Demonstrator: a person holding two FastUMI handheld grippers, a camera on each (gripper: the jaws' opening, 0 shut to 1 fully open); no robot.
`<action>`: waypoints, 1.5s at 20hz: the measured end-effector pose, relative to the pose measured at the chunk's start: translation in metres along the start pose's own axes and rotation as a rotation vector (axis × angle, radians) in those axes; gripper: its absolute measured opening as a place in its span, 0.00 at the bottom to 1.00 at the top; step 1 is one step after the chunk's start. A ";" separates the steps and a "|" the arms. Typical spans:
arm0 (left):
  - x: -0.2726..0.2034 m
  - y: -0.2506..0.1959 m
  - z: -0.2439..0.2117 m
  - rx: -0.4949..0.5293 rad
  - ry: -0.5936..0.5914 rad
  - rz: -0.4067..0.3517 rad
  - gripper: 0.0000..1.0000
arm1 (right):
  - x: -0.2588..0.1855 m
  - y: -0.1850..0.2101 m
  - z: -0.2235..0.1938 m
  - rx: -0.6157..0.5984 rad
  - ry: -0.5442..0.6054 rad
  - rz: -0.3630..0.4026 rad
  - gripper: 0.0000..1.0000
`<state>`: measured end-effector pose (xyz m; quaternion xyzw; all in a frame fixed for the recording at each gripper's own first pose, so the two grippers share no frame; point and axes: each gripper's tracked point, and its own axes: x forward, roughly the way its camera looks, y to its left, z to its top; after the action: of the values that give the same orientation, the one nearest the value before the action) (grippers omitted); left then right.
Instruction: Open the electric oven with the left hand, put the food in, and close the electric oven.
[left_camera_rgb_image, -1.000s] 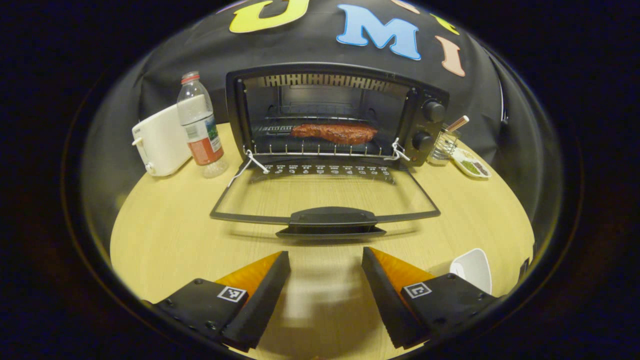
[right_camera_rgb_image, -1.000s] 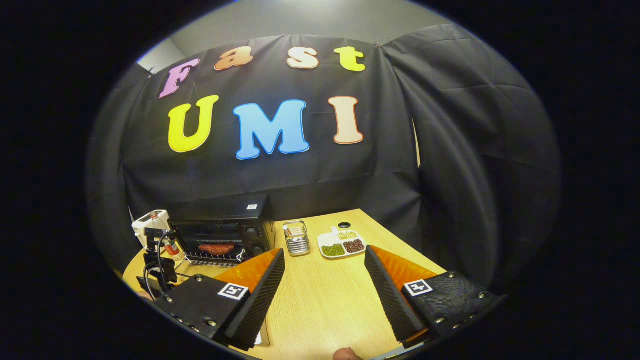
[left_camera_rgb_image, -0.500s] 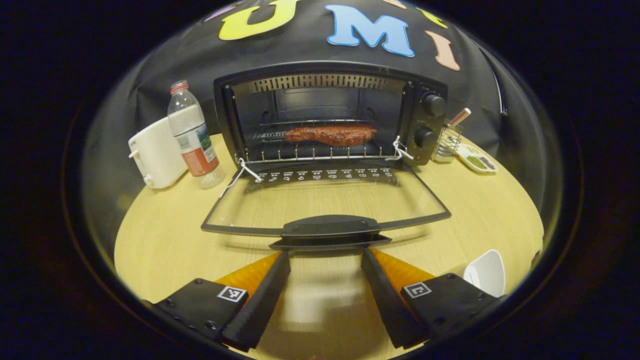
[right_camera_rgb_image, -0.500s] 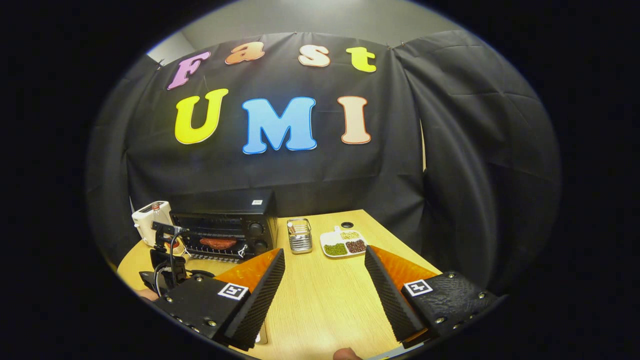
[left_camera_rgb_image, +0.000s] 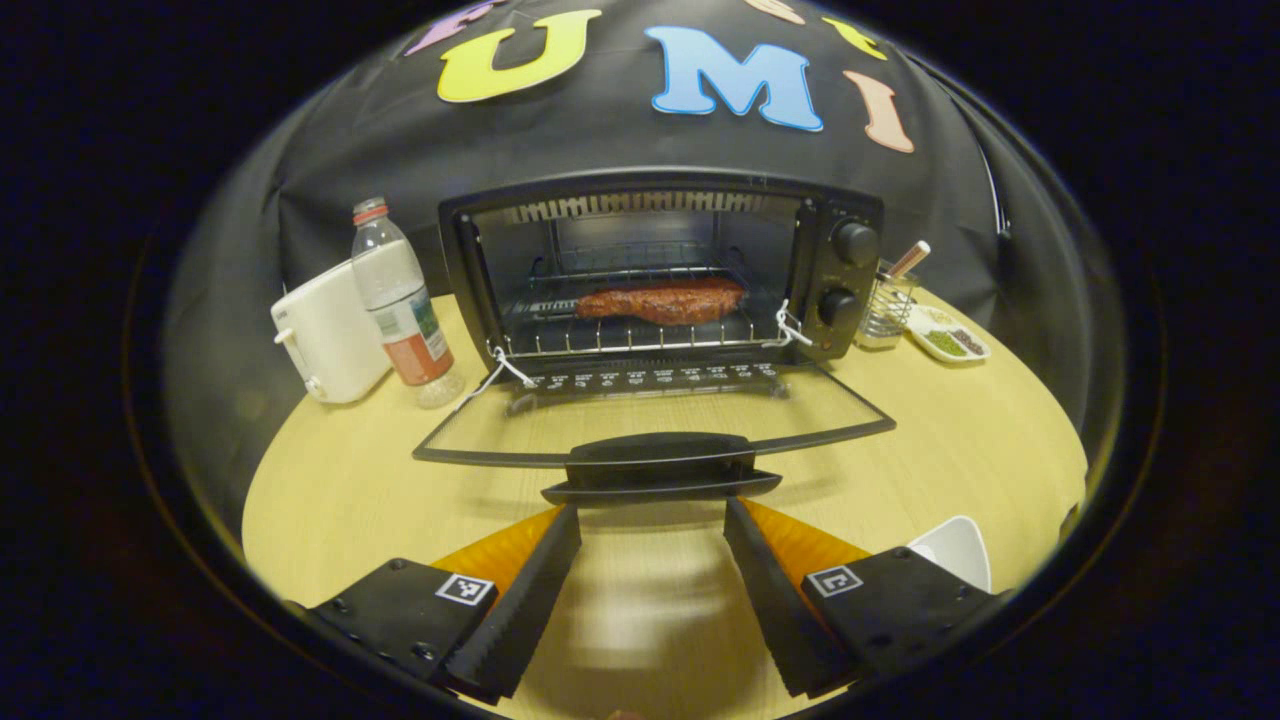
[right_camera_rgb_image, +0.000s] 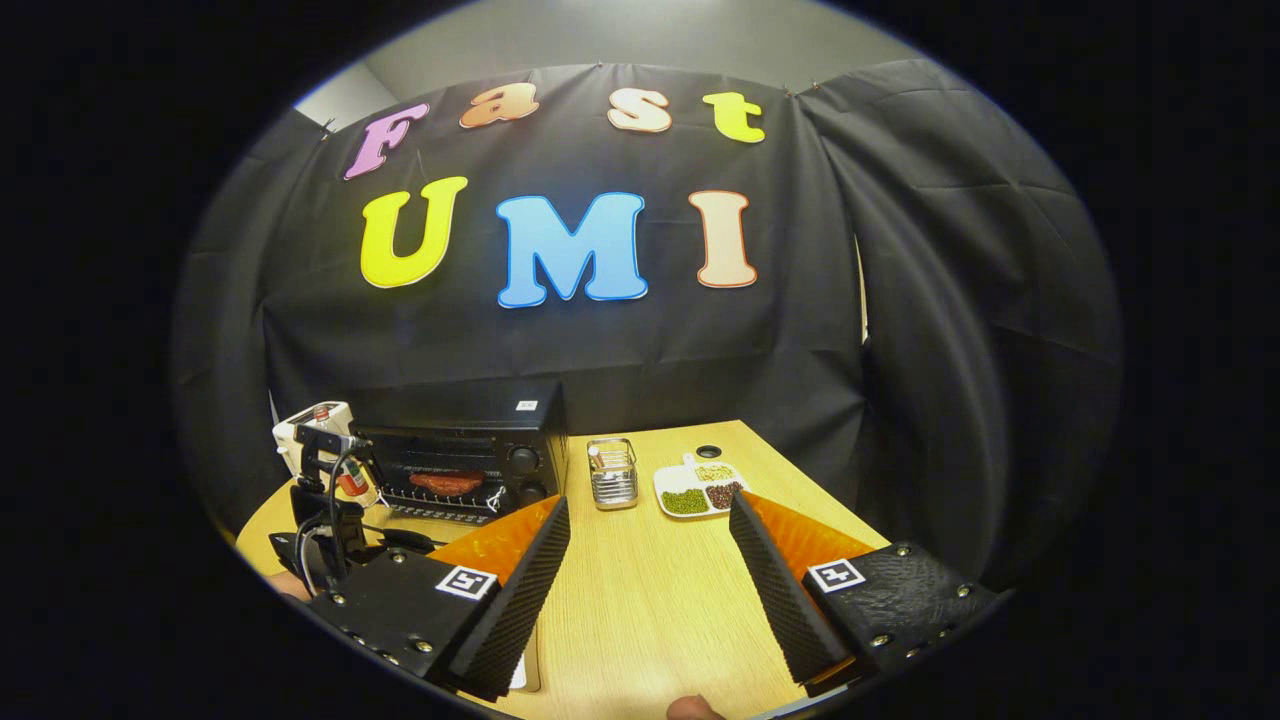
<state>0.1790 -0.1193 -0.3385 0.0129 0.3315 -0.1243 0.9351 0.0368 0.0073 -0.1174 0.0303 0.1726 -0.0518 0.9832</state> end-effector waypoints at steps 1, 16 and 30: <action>-0.002 0.000 0.006 0.001 -0.012 0.000 1.00 | 0.001 0.000 0.000 -0.002 0.000 0.001 0.97; -0.013 0.004 0.065 0.003 -0.122 -0.002 1.00 | 0.012 0.016 -0.002 0.005 0.010 0.030 0.97; -0.001 0.021 0.148 -0.028 -0.272 -0.003 0.98 | 0.018 0.016 0.002 0.014 -0.004 -0.009 0.98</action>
<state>0.2749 -0.1143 -0.2234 -0.0176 0.2034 -0.1217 0.9713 0.0561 0.0218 -0.1211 0.0363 0.1704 -0.0576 0.9830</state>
